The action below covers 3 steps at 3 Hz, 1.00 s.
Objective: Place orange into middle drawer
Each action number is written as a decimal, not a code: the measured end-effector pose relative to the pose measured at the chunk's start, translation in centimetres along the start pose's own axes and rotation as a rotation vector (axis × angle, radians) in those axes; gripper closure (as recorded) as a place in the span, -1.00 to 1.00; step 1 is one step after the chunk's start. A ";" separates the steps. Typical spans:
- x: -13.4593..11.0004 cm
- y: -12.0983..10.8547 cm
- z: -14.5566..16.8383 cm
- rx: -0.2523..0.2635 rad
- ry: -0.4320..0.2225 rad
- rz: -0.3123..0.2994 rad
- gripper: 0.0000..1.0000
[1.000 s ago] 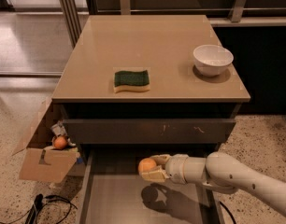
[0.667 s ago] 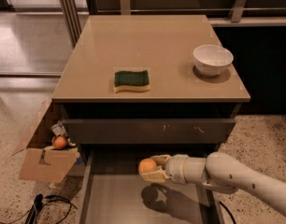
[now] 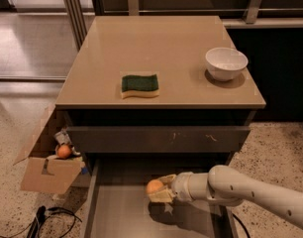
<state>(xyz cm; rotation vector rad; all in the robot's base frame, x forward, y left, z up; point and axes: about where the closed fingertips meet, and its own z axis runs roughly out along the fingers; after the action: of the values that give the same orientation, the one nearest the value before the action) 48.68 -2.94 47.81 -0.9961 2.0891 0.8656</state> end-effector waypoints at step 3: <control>7.5 -2.2 1.5 0.069 0.072 0.058 1.00</control>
Offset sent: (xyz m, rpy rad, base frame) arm -0.0173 -0.0404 -0.0844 -0.1012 0.0677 -0.0765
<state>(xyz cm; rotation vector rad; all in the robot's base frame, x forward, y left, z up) 47.22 -5.80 40.47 -0.9471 2.2035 0.7906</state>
